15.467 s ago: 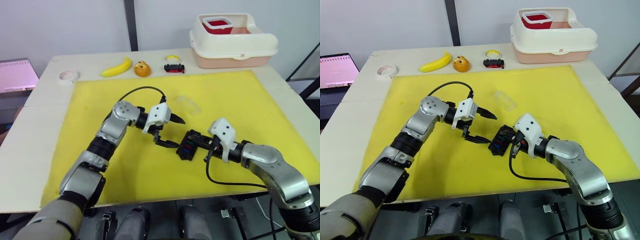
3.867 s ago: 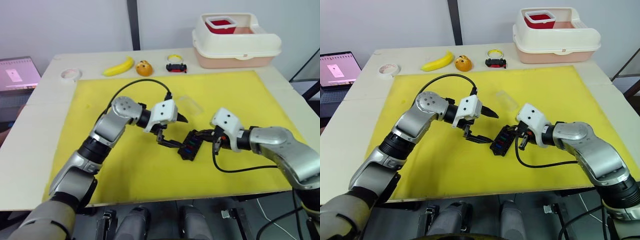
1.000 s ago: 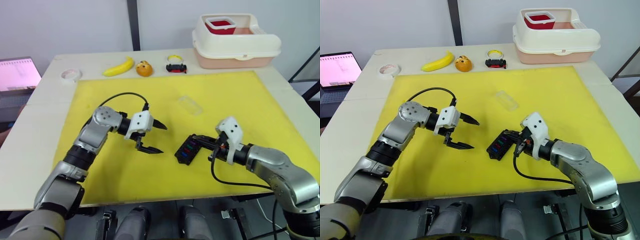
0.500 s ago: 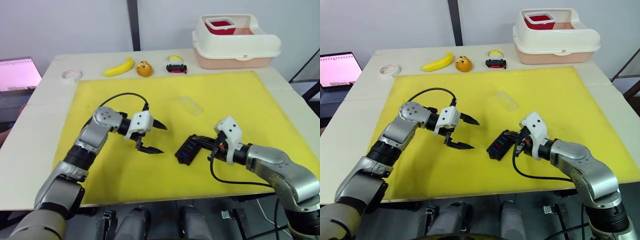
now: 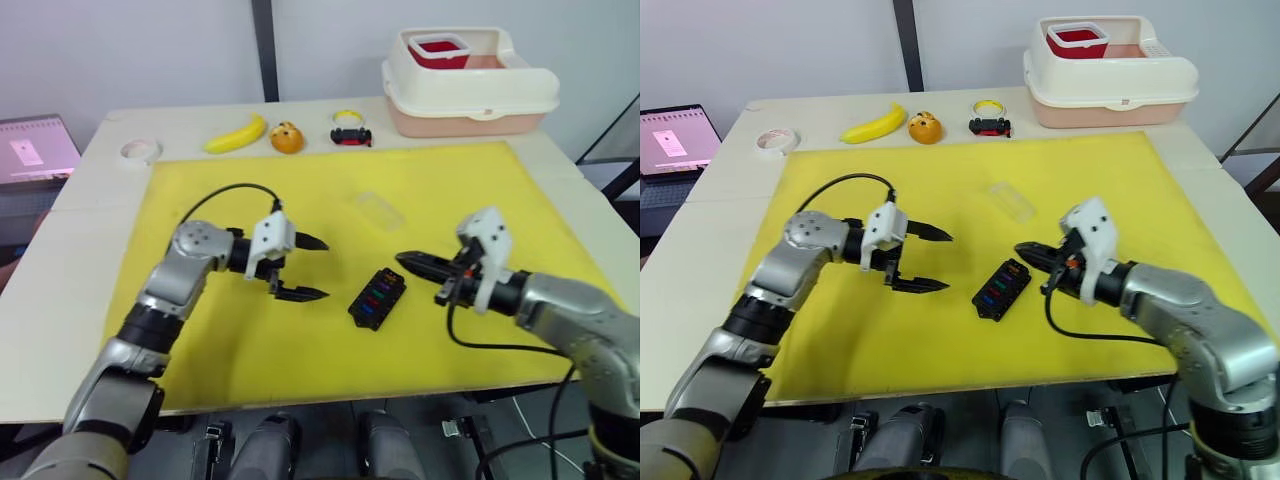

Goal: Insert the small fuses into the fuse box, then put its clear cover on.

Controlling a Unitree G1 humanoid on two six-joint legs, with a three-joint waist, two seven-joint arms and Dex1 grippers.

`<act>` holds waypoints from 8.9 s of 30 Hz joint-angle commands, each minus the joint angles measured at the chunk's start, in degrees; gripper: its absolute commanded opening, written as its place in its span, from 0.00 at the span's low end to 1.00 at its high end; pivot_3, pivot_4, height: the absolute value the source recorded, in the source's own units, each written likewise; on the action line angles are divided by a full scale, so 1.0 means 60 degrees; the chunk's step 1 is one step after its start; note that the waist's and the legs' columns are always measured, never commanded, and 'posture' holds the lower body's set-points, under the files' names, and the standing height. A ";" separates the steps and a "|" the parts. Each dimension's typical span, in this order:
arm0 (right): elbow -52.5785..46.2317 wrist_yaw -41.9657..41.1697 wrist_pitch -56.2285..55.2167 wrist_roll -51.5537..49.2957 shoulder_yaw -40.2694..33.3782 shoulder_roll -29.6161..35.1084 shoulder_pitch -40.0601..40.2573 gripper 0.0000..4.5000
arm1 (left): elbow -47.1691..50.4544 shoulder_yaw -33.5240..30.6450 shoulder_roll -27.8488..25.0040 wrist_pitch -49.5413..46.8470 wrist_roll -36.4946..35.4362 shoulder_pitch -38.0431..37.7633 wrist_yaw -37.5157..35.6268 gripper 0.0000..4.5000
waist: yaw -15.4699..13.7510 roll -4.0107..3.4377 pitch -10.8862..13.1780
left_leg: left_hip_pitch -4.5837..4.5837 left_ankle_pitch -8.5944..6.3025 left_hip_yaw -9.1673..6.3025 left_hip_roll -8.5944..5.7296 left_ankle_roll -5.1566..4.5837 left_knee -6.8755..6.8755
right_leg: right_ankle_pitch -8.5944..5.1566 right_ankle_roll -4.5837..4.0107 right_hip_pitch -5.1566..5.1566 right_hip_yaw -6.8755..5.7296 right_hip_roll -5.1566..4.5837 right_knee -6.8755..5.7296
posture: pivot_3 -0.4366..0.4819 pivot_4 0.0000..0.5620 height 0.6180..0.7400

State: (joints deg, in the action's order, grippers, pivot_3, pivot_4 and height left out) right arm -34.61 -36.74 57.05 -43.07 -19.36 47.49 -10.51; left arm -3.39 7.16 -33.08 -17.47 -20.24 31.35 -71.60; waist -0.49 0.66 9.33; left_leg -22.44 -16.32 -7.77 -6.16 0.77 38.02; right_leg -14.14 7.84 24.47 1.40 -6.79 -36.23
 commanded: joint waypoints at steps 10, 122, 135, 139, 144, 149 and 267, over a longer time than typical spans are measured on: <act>0.2282 -0.2917 -0.2150 0.1202 -0.1500 0.2485 0.1596 0.99 | 0.2607 -0.4977 -0.2428 -0.3885 -0.2496 -0.4826 0.1763 1.00 | -0.0055 -0.0008 0.0002 | 0.0008 -0.0031 0.0013 0.0007 -0.0051 0.0000 | -0.0001 -0.0001 -0.0010 0.0004 -0.0003 0.0003 | 0.48 0.27 1.00; 0.0805 0.1142 0.0001 0.0209 0.3046 -0.1720 -0.3165 1.00 | -0.5990 -0.6261 0.2513 -0.8844 -0.3799 0.2435 0.8049 0.01 | -0.0237 -0.0005 -0.0011 | 0.0003 0.0010 -0.0013 -0.0019 0.0038 0.0023 | 0.0006 0.0004 -0.0002 -0.0009 -0.0014 -0.0023 | 0.48 0.27 1.00; 0.0361 0.3709 0.1361 -0.2578 0.1193 -0.3933 -0.3325 1.00 | -0.3769 -0.8516 0.2447 -1.1988 -0.6045 0.4416 0.9608 0.01 | 0.0011 0.0019 0.0003 | -0.0022 0.0013 -0.0023 -0.0007 0.0044 0.0007 | 0.0006 0.0004 0.0034 -0.0007 -0.0008 -0.0027 | 0.48 0.27 1.00; 0.0549 0.5481 0.1295 -0.4014 0.0690 -0.5075 -0.3627 1.00 | -0.3172 -0.9238 0.3091 -1.2505 -0.6831 0.4891 1.0535 0.01 | 0.0044 0.0014 0.0000 | -0.0019 0.0013 -0.0021 -0.0008 0.0044 0.0005 | 0.0006 0.0004 0.0034 -0.0005 -0.0008 -0.0029 | 0.48 0.27 1.00; 0.0996 0.7197 0.0705 -0.5250 0.0617 -0.6073 -0.3957 1.00 | -0.2820 -0.9504 0.3861 -1.2505 -0.7615 0.4982 1.1371 0.01 | 0.0096 0.0014 0.0001 | -0.0018 0.0014 -0.0021 -0.0007 0.0046 0.0002 | 0.0006 0.0004 0.0039 -0.0002 -0.0005 -0.0036 | 0.48 0.27 1.00; 0.1470 0.8451 -0.0211 -0.6027 0.0872 -0.7012 -0.4131 1.00 | -0.2451 -0.9609 0.4672 -1.2226 -0.8375 0.4844 1.1938 0.01 | 0.0215 0.0014 0.0000 | -0.0018 0.0014 -0.0018 -0.0007 0.0046 -0.0008 | 0.0006 0.0004 0.0048 0.0000 -0.0004 -0.0041 | 0.48 0.27 1.00; -0.0209 0.1579 0.0103 0.1004 0.3656 0.0808 -0.1762 0.00 | 0.0237 0.1906 0.0598 0.0881 0.0516 0.1660 -0.0216 0.99 | 0.0157 -0.0013 0.0023 | -0.0013 -0.0018 0.0040 0.0002 -0.0015 0.0004 | 0.0006 0.0005 0.0014 0.0002 -0.0009 0.0024 | 0.48 0.27 1.00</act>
State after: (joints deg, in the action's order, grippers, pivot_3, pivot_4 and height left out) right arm -33.82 -27.04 57.41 -37.21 4.84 52.72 -20.79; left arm -3.88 19.94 -29.53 -12.19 -17.04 41.12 -72.98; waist 0.45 0.58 9.47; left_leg -22.52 -16.43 -7.53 -6.15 0.69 38.04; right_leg -14.10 7.87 24.56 1.42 -6.84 -36.09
